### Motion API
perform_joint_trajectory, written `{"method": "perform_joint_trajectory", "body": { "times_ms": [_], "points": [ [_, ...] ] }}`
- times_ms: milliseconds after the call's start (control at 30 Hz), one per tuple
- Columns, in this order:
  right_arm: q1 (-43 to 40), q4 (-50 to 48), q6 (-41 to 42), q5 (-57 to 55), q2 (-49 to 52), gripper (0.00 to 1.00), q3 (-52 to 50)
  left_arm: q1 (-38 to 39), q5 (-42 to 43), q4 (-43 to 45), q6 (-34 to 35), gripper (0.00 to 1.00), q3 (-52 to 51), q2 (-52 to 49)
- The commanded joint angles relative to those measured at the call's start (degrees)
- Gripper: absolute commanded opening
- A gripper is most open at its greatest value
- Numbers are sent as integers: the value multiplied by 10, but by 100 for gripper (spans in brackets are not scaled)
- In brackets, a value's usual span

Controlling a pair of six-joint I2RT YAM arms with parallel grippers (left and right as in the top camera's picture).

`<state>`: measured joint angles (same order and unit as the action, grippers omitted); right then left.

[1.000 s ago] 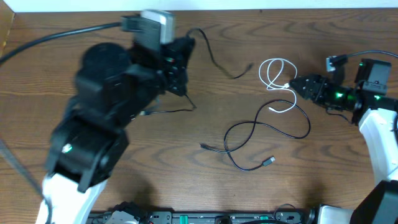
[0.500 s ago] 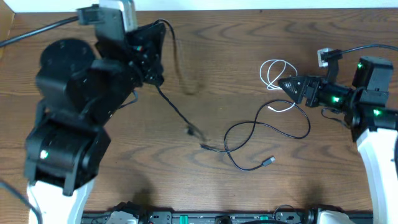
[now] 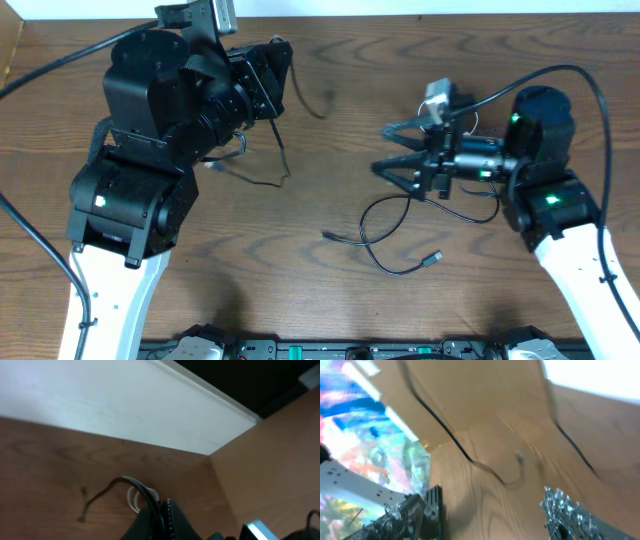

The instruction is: Untangle cables

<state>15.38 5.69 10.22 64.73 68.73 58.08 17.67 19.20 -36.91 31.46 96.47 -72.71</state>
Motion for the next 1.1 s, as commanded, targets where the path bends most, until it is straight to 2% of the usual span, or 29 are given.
{"method": "perform_joint_trajectory", "body": {
  "times_ms": [0,167,267,367,567,767,1067],
  "points": [
    [39,-50,29,10,3,73,4,-3,12,0,99,7,5,2],
    [90,-132,83,-27,23,72,4,-2,42,-4,166,8,5,2],
    [116,-176,96,-27,38,72,4,-2,49,-5,174,7,5,2],
    [137,-218,97,-27,56,67,4,-2,48,-15,176,7,5,2],
    [174,-315,156,-42,100,53,4,-2,48,-48,184,8,5,0],
    [190,-388,219,-68,126,21,4,-2,48,-80,184,8,4,0],
    [196,-389,224,-76,127,6,4,-2,48,-94,184,8,3,0]
  ]
}}
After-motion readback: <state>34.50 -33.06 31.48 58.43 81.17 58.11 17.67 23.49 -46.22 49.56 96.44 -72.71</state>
